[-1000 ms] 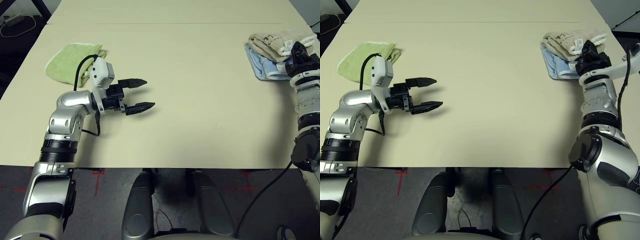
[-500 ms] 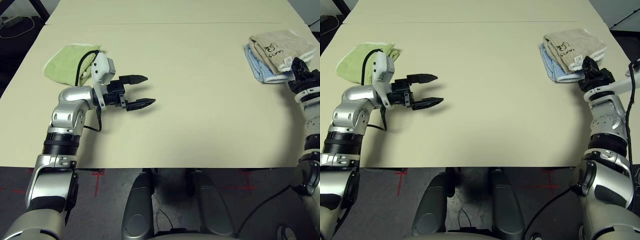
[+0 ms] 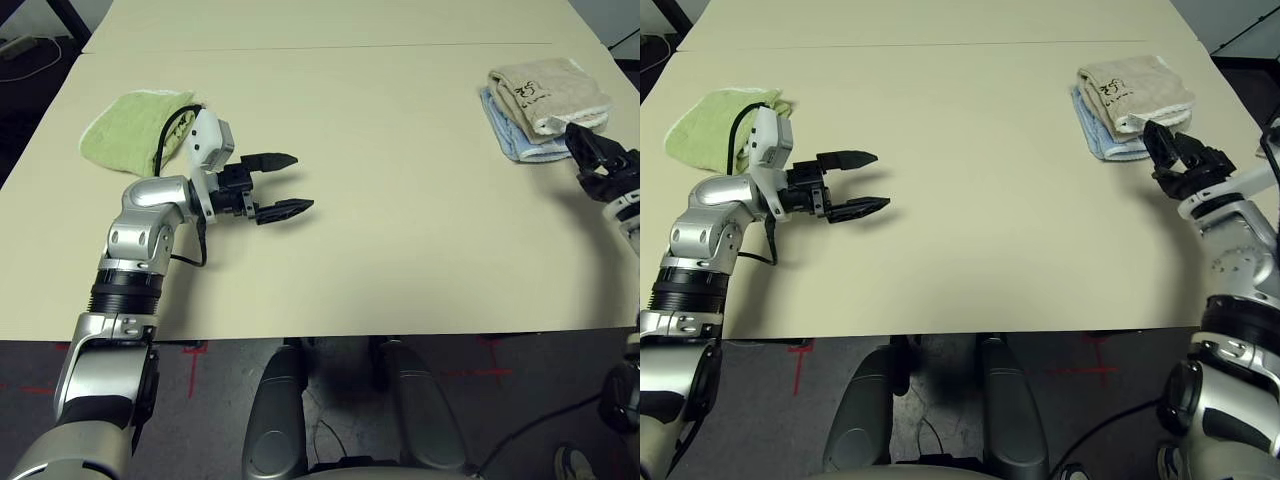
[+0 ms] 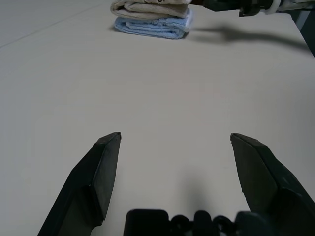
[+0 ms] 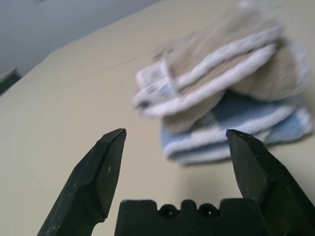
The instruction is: Fold the towel and set it aside.
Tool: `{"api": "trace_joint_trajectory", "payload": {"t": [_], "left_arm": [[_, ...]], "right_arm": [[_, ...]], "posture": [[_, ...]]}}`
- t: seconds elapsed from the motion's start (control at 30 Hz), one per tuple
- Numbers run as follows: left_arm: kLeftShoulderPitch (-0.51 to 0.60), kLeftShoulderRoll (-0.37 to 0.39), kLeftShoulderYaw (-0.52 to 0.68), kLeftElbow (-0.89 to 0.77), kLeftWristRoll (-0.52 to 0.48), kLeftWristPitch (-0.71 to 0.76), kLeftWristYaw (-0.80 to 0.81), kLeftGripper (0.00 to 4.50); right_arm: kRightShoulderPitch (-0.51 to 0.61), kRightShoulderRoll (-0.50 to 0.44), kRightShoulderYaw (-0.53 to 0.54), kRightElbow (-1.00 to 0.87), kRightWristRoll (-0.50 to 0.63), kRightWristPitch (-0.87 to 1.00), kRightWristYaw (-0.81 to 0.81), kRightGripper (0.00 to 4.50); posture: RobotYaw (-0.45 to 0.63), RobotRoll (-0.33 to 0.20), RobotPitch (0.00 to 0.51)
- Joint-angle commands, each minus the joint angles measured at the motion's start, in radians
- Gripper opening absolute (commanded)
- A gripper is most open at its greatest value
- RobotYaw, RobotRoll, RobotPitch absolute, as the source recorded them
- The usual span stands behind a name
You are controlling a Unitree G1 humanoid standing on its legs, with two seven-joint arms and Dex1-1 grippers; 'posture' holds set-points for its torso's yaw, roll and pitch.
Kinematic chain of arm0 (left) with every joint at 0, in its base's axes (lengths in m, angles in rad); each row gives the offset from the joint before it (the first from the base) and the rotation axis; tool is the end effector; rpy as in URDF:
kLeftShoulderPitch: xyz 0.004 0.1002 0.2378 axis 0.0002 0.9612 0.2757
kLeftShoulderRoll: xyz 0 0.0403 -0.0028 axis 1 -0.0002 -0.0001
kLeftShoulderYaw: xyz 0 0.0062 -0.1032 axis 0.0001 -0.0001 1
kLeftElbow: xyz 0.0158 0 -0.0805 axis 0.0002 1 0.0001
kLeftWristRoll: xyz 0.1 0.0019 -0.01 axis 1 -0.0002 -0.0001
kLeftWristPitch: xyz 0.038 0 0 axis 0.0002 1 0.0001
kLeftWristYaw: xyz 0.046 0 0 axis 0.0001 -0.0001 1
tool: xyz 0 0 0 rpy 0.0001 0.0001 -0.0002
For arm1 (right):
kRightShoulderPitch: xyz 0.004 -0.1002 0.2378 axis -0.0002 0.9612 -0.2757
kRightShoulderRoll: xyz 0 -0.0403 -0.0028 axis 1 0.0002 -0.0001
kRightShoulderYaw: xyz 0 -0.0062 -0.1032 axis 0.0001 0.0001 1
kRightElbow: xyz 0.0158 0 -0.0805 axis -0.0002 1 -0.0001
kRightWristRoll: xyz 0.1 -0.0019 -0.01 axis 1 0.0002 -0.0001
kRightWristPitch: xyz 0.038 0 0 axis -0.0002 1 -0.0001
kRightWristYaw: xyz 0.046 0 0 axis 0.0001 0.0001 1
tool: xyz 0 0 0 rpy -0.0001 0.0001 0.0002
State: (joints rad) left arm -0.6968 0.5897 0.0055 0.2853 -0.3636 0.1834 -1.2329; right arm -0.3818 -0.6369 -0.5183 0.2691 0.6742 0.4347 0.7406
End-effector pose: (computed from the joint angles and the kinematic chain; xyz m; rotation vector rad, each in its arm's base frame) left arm 0.3090 0.2367 0.2003 0.3172 -0.1040 -1.1900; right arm 0.2387 -0.3418 0.1555 0.2704 -0.1350 0.3556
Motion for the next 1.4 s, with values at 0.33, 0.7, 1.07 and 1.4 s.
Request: {"api": "trace_joint_trajectory", "payload": {"t": [0.33,0.7,1.07,1.4], "left_arm": [[0.079,-0.123,0.065,-0.017,0.069,-0.012,0.386,4.50],[0.060,-0.297,0.157,0.084,0.190,-0.123,0.898,4.50],[-0.060,-0.314,0.203,0.388,0.257,-0.448,1.105,4.50],[-0.096,-0.272,0.201,0.477,0.243,-0.505,1.034,4.50]], "right_arm": [[-0.148,0.179,0.212,0.133,-0.220,-0.331,-0.003,4.46],[-0.428,0.289,0.237,0.594,-0.364,-0.631,-0.152,4.46],[-0.577,0.348,0.213,0.842,-0.415,-0.843,-0.363,4.46],[-0.608,0.321,0.214,0.863,-0.419,-0.849,-0.358,4.46]], "posture": [[-0.02,0.000,0.302],[0.01,0.000,0.303],[0.02,0.000,0.298],[0.01,0.000,0.296]]}}
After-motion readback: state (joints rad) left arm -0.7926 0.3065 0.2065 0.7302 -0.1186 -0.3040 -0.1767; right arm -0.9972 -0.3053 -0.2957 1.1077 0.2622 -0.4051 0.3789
